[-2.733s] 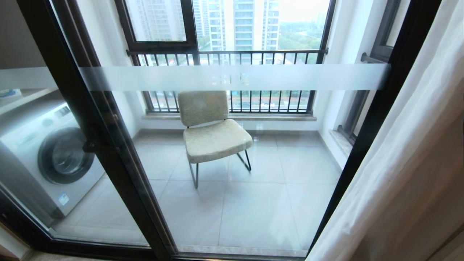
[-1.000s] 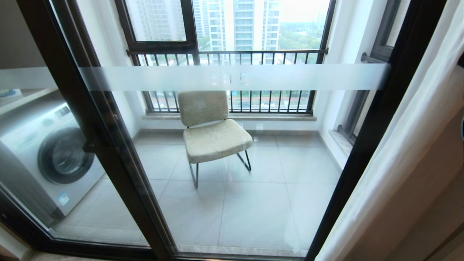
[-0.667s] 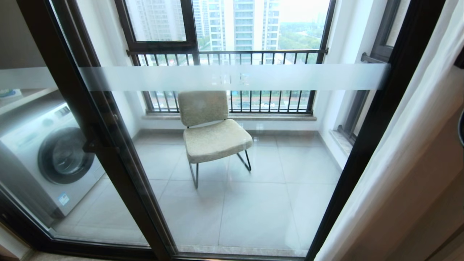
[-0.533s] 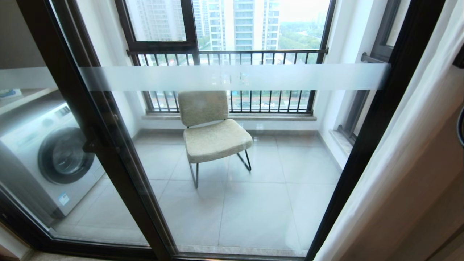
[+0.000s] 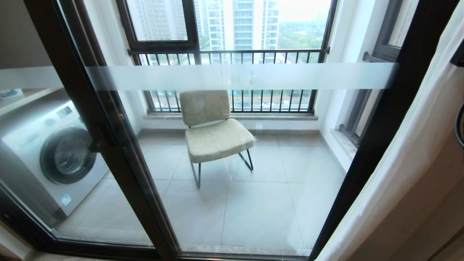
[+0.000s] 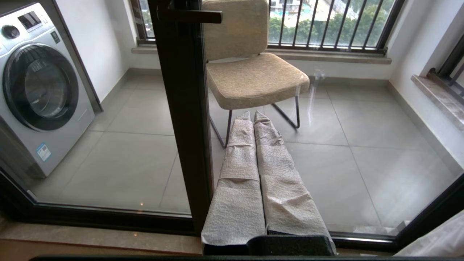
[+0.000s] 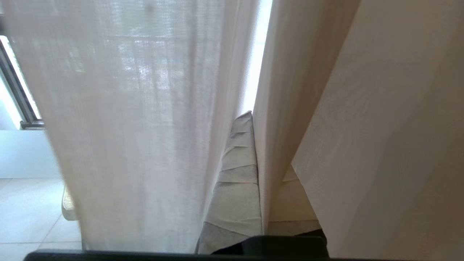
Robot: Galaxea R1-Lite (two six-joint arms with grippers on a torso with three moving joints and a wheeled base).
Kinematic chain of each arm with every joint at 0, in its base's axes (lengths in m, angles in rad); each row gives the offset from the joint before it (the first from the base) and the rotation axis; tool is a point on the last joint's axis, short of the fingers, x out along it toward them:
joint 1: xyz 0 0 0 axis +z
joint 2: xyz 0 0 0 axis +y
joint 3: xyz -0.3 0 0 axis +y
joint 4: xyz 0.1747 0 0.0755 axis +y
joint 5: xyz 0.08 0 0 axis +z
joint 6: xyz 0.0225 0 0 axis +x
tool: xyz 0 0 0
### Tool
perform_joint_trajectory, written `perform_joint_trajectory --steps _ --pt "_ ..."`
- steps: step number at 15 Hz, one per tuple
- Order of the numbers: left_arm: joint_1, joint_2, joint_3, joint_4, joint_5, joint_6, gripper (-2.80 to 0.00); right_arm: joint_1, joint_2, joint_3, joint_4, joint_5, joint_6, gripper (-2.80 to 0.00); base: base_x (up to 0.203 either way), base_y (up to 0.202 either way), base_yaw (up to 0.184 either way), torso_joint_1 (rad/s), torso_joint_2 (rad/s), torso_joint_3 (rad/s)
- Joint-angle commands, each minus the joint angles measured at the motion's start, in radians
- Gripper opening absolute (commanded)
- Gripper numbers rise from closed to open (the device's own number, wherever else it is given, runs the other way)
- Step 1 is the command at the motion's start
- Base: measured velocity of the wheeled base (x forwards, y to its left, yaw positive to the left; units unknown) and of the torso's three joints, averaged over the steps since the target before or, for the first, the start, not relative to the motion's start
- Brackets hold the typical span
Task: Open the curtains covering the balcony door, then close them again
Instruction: Close the inner curtains on both sides
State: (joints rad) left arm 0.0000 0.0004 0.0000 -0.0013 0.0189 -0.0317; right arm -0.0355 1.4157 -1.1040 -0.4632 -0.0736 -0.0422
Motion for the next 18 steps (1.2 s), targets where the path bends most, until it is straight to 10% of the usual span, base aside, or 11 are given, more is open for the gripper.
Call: perform_joint_trajectory --steps 1,18 --pt "0.000 0.000 0.000 0.000 0.001 -0.001 -2.80 -0.001 0.000 0.001 -0.002 -0.002 -0.001 -2.80 0.000 0.197 -0.002 0.002 0.00 0.002" --pt "0.000 0.000 0.000 0.000 0.001 -0.004 -2.80 0.000 0.006 -0.014 -0.002 -0.002 -0.001 -2.80 0.000 0.190 -0.001 0.003 0.00 0.002"
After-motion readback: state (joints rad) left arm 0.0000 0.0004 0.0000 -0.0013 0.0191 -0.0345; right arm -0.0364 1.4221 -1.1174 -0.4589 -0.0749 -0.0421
